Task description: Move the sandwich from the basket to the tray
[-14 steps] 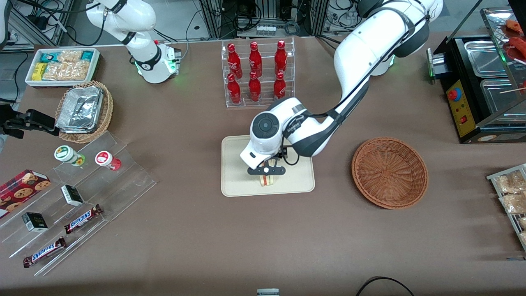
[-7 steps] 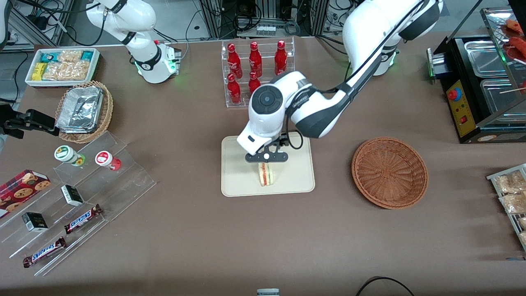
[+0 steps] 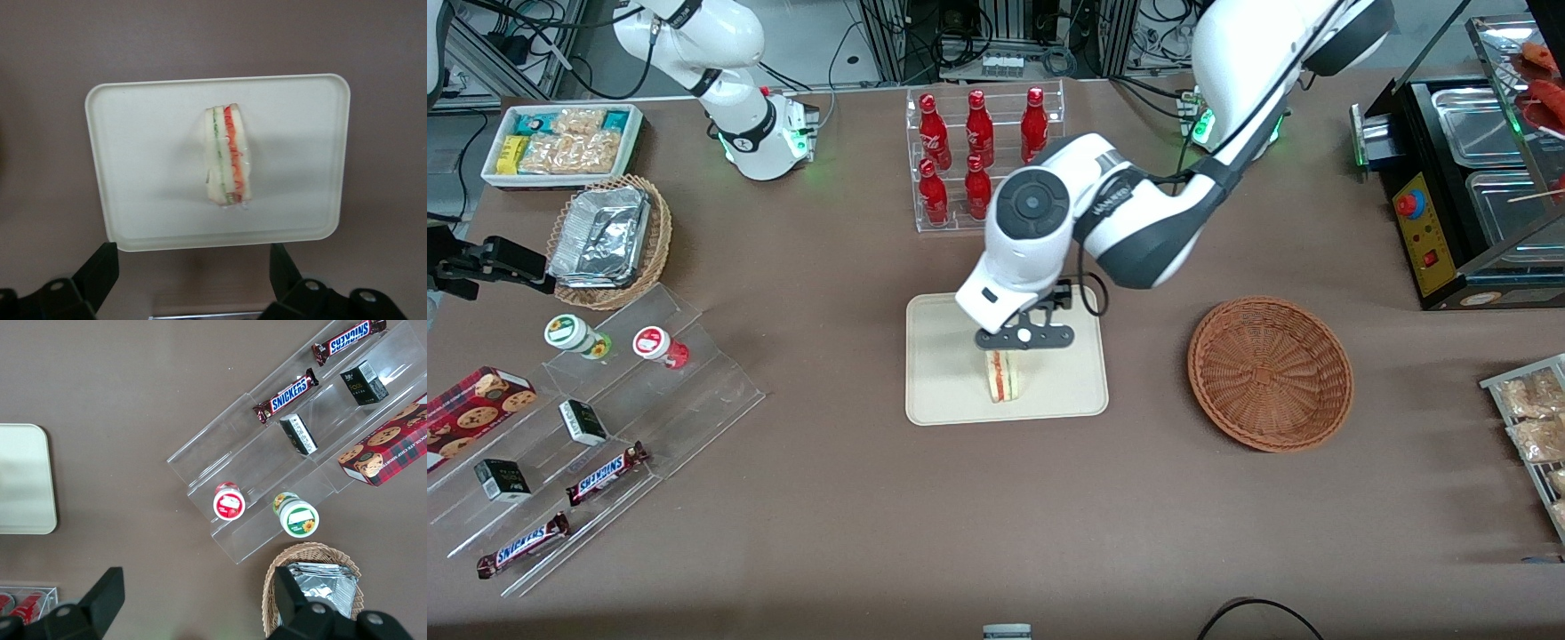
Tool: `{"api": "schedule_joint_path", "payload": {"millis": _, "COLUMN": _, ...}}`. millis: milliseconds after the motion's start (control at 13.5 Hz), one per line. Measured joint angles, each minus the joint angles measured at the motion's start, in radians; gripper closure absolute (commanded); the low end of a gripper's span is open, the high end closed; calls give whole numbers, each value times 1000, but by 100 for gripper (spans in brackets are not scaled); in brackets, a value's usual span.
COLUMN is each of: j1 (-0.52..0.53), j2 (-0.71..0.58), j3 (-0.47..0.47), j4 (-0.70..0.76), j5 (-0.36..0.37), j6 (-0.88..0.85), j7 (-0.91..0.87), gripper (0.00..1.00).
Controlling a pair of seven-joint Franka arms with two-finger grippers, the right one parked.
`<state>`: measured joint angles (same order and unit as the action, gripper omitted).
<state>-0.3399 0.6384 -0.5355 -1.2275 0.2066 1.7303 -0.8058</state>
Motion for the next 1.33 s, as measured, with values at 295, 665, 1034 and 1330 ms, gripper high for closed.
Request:
{"api": "schedule_joint_path", "payload": {"millis": 295, "j1": 133, "j2": -77, "j3": 0, "j4": -64, "j5": -3, "j6": -59, "j7": 167, "gripper": 0}}
{"api": "schedule_joint_path", "payload": {"millis": 665, "j1": 301, "j2": -191, "j3": 0, "j4": -186, "j5": -39, "j6": -59, "j7": 397, "gripper": 0}}
{"api": "schedule_joint_path", "payload": {"millis": 1034, "j1": 376, "j2": -262, "j3": 0, "j4": -249, "j5": -56, "j6": -59, "j7": 475, "gripper": 0}}
{"api": "schedule_joint_path", "payload": {"millis": 1330, "j1": 405, "j2": -292, "j3": 8, "j4": -254, "j5": -58, "j6": -81, "j7": 485, "gripper": 0}}
